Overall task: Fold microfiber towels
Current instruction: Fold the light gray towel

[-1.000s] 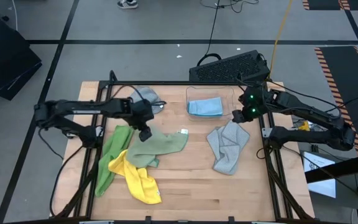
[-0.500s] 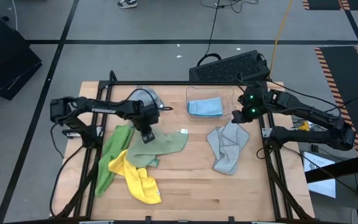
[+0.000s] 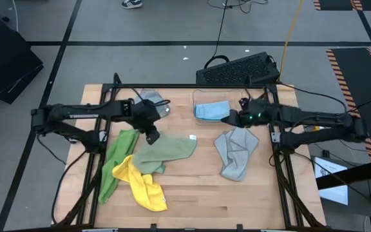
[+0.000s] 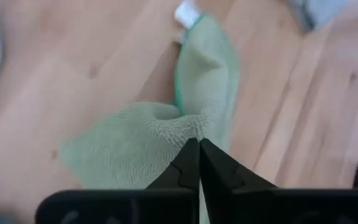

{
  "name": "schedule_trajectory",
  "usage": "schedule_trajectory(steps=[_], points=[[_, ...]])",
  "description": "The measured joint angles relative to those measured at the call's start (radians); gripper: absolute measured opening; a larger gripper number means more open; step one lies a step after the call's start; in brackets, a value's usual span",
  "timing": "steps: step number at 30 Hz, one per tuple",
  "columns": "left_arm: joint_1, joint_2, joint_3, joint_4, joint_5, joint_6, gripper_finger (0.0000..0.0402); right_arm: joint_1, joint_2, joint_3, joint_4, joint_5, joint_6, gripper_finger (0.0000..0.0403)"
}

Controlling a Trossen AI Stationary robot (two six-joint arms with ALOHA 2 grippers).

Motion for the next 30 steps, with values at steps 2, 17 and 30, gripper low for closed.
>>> schedule_trajectory(steps=[2, 17, 30], points=[[-0.016, -0.033, -0.002, -0.012, -0.045, 0.004, 0.0013, 0.079, 0.048, 0.000, 0.036, 0.124, 0.053, 0.0134], [-0.173, -0.104, -0.004, -0.017, -0.136, 0.055, 0.0017, 0.290, 0.449, 0.027, 0.313, 0.223, 0.344, 0.0141], [-0.219, -0.096, -0.025, -0.367, -0.339, -0.072, 0.0007, 0.416, 0.455, 0.027, -0.113, 0.212, 0.651, 0.0141]])
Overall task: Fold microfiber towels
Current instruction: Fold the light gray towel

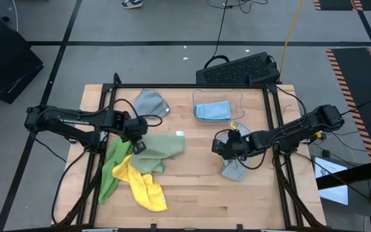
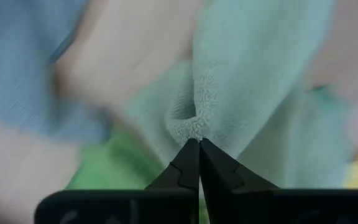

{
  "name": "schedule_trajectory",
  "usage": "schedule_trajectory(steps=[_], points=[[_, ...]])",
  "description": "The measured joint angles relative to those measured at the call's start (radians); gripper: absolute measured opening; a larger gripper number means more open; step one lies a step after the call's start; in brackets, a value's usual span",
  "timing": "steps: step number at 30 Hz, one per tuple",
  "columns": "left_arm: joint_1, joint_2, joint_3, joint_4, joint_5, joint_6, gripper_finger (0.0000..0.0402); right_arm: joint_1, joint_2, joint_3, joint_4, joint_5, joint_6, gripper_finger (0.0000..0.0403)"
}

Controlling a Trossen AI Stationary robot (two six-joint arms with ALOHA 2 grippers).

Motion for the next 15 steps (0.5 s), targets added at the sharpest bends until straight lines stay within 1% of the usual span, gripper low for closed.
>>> schedule_trajectory(steps=[4, 5, 8, 11, 15], points=[[0.000, -0.024, -0.001, -0.120, -0.016, -0.086, 0.0004, 0.012, 0.000, 0.000, -0.055, -0.009, 0.041, 0.0141], [0.000, -0.030, -0.001, -0.141, -0.016, -0.108, 0.0005, 0.013, 0.000, 0.000, -0.069, -0.023, 0.041, 0.0141], [0.000, -0.045, -0.001, -0.175, -0.013, -0.183, 0.0022, 0.003, 0.000, -0.013, -0.102, -0.022, 0.041, 0.0141], [0.001, -0.057, -0.001, -0.196, 0.012, -0.257, 0.0055, -0.034, 0.000, -0.039, -0.115, -0.026, 0.004, 0.0141], [0.000, -0.058, 0.000, -0.234, 0.049, -0.335, 0.0122, -0.090, 0.000, -0.060, -0.107, -0.047, -0.091, 0.0141]])
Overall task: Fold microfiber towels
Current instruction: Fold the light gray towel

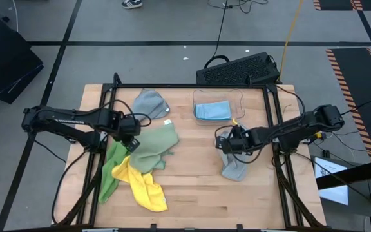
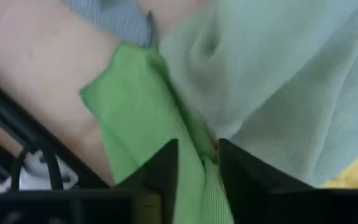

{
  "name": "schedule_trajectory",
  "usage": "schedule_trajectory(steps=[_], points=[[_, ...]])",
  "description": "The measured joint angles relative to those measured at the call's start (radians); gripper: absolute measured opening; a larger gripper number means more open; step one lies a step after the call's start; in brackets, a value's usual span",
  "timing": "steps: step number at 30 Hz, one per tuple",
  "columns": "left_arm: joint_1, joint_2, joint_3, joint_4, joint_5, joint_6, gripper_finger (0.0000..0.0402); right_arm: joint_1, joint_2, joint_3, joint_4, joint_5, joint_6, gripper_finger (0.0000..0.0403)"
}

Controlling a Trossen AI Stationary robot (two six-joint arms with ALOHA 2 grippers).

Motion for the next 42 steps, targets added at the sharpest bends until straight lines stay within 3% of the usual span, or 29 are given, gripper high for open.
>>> schedule_trajectory(steps=[7, 14, 18, 23, 28, 30, 33, 38, 42], points=[[0.000, 0.000, 0.020, 0.029, 0.014, 0.015, 0.0212, -0.038, 0.000, -0.085, 0.068, -0.062, -0.041, 0.0116], [-0.001, 0.000, 0.098, 0.078, -0.004, 0.105, 0.0225, -0.011, -0.001, -0.147, 0.223, -0.095, -0.021, 0.0011], [0.000, 0.000, 0.137, 0.150, -0.006, 0.158, 0.0225, 0.030, -0.035, -0.065, 0.275, -0.048, -0.068, 0.0005], [-0.009, 0.000, 0.142, 0.321, 0.005, 0.254, 0.0225, 0.098, -0.048, 0.110, 0.232, 0.054, -0.145, 0.0001], [-0.015, 0.010, 0.139, 0.437, 0.014, 0.277, 0.0225, 0.114, -0.029, 0.236, -0.111, 0.048, -0.122, 0.0001], [-0.014, 0.009, 0.139, 0.470, 0.014, 0.289, 0.0225, 0.099, -0.033, 0.243, -0.198, 0.034, -0.129, 0.0006], [-0.015, 0.010, 0.139, 0.457, 0.016, 0.299, 0.0225, 0.044, -0.045, 0.233, -0.289, -0.071, -0.222, 0.0033], [-0.022, 0.010, 0.138, 0.426, 0.032, 0.304, 0.0225, -0.059, -0.045, 0.152, -0.244, -0.252, -0.494, 0.0117], [-0.034, 0.010, 0.138, 0.422, 0.032, 0.294, 0.0225, -0.112, -0.045, 0.070, -0.225, -0.294, -0.606, 0.0186]])
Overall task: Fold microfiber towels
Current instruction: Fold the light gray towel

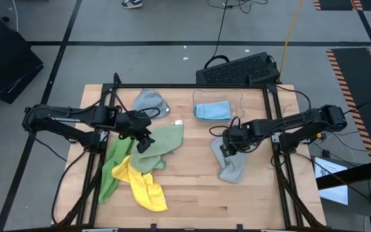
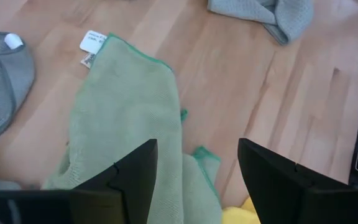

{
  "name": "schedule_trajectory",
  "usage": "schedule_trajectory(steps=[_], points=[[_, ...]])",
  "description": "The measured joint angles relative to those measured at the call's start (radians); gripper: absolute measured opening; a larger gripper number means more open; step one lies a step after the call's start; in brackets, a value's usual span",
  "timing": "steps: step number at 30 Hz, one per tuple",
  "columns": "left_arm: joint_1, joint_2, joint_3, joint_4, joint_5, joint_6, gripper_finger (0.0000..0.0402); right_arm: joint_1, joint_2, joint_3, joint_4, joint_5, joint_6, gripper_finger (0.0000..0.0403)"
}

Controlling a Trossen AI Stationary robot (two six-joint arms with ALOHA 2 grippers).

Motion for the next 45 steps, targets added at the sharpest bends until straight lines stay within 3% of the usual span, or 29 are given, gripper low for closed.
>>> schedule_trajectory(steps=[4, 8, 13, 18, 19, 28, 34, 45], points=[[-0.013, 0.000, 0.000, -0.030, -0.001, -0.057, 0.0225, -0.036, 0.000, -0.063, 0.005, 0.005, -0.084, 0.0227], [-0.028, 0.000, 0.000, -0.047, -0.024, -0.092, 0.0225, -0.047, 0.000, -0.128, 0.095, -0.072, -0.233, 0.0223], [-0.030, 0.000, -0.001, -0.042, -0.046, -0.152, 0.0225, -0.034, -0.005, -0.228, 0.206, -0.186, -0.285, 0.0167], [-0.030, 0.000, -0.001, -0.028, -0.061, -0.216, 0.0225, -0.003, -0.003, -0.254, 0.320, -0.253, -0.279, 0.0028], [-0.030, 0.000, -0.001, -0.020, -0.060, -0.231, 0.0225, 0.003, -0.007, -0.251, 0.352, -0.257, -0.272, 0.0017], [-0.105, 0.029, -0.002, 0.249, -0.047, -0.328, 0.0225, 0.034, -0.128, -0.160, 0.690, -0.204, -0.124, 0.0005], [-0.173, 0.124, 0.031, 0.458, -0.120, -0.251, 0.0225, 0.050, -0.213, -0.058, 0.717, -0.168, -0.257, 0.0005], [-0.230, 0.366, 0.227, 0.773, -0.281, 0.127, 0.0242, 0.102, -0.254, 0.025, 0.715, -0.047, -0.455, 0.0005]])
